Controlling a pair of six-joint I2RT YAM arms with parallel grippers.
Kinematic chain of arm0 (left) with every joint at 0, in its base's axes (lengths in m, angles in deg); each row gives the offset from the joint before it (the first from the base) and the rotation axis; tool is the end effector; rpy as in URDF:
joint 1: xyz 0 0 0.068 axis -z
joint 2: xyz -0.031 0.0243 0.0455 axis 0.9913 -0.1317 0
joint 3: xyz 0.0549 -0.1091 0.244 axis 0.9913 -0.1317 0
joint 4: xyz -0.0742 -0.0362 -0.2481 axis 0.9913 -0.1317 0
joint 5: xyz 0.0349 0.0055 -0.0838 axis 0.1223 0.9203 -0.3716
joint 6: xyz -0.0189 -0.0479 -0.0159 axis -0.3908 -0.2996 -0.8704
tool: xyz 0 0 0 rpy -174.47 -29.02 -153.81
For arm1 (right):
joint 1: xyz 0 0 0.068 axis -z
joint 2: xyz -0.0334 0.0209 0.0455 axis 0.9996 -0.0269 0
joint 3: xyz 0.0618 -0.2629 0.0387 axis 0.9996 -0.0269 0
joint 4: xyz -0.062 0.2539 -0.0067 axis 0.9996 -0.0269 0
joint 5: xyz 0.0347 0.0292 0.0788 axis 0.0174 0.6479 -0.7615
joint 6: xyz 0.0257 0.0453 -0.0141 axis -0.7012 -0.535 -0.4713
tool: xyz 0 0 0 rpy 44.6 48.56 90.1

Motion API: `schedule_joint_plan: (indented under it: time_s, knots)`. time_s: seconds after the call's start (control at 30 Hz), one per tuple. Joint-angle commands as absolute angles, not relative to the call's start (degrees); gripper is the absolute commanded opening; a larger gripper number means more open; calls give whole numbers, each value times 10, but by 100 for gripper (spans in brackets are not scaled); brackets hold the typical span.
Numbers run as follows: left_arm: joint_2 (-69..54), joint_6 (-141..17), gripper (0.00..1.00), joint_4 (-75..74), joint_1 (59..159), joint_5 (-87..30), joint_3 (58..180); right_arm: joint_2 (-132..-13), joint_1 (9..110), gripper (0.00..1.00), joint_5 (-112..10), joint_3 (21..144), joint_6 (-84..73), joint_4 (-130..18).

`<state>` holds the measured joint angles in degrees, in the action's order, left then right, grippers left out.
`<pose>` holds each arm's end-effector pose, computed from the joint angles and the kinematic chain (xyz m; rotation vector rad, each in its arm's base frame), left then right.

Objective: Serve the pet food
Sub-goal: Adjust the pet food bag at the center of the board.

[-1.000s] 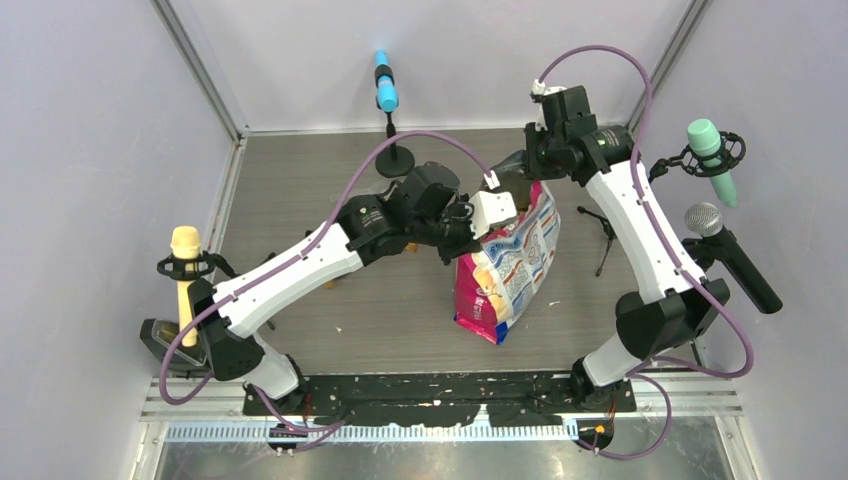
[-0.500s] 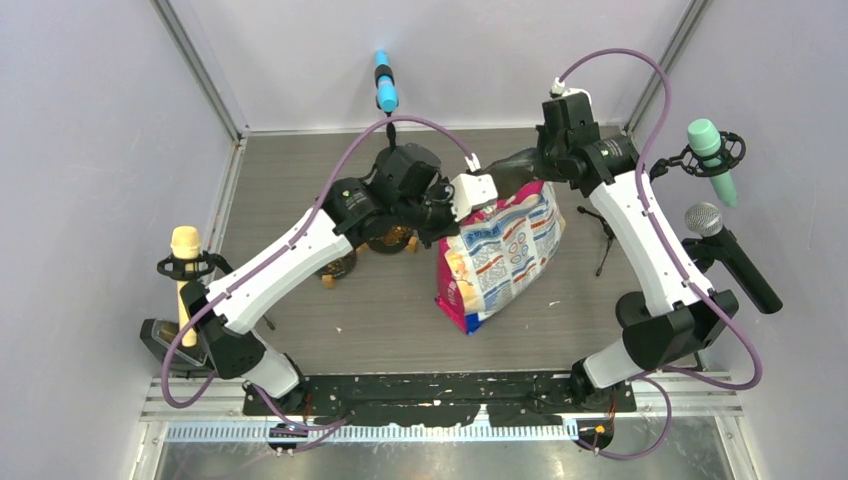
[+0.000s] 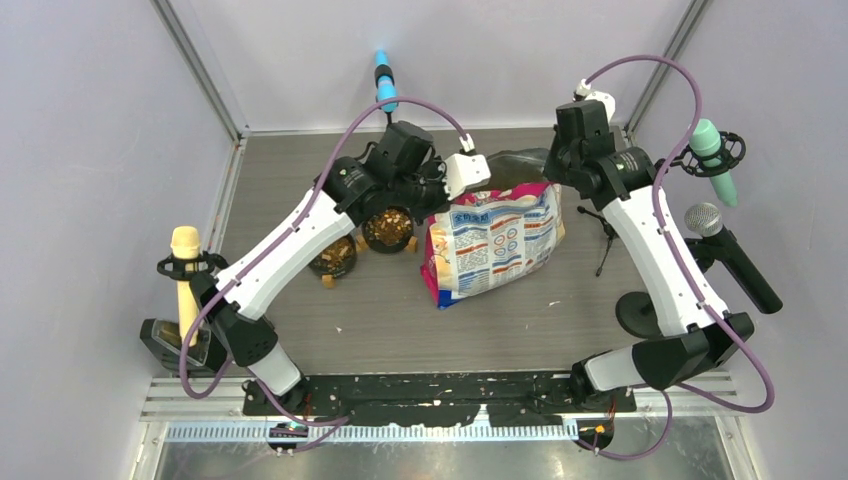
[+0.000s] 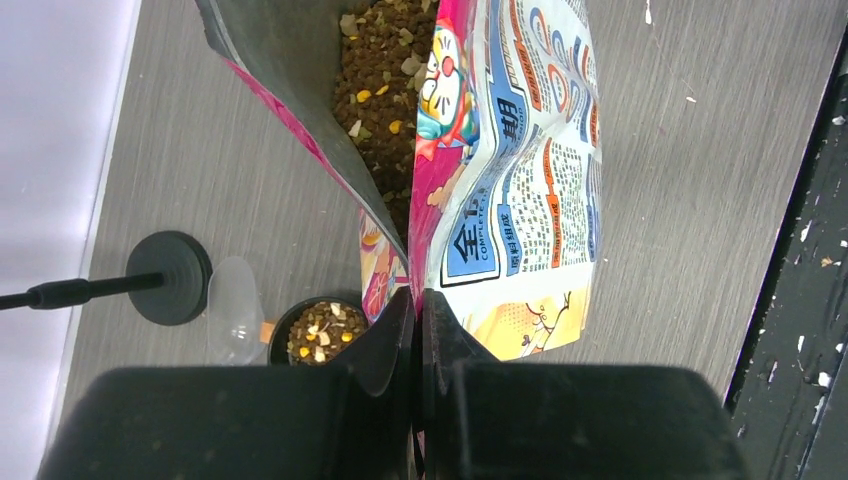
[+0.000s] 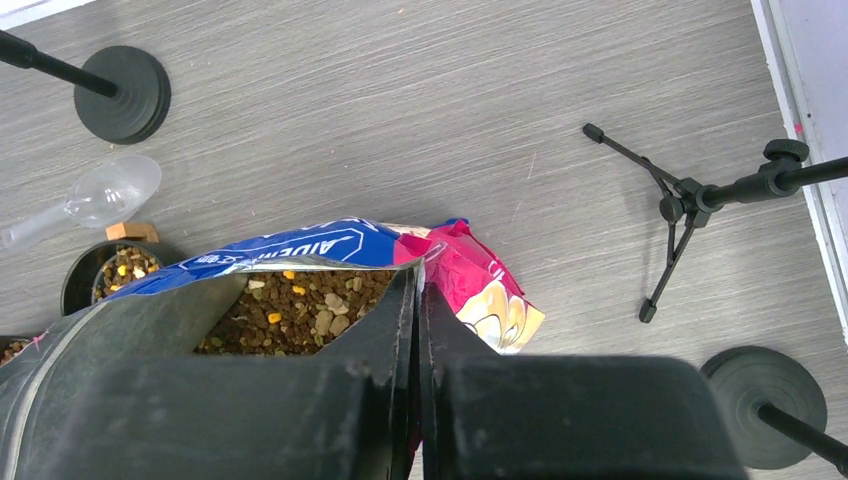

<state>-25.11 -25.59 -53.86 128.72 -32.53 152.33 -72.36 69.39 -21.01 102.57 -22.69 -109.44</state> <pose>0.2314 -0.2527 0.4233 1.4138 1.7635 -0.4355 0.2712 0.0794 0.4281 0.3032 2.1683 -0.0156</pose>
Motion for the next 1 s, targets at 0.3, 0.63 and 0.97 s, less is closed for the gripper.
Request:
schedule_joint_plan:
  time_s: [0.3,0.63,0.97]
  knots:
    - [-180,-187,0,-460,1268,-357,1452,-670,741,65,-398,1061,-68,-1005]
    - [-99,-84,0,-331,1234,-485,1302,-641,751,82,-727,979,86,-850]
    - [-133,-7,0,-315,1217,-502,1347,-721,755,86,-816,1104,266,-1011]
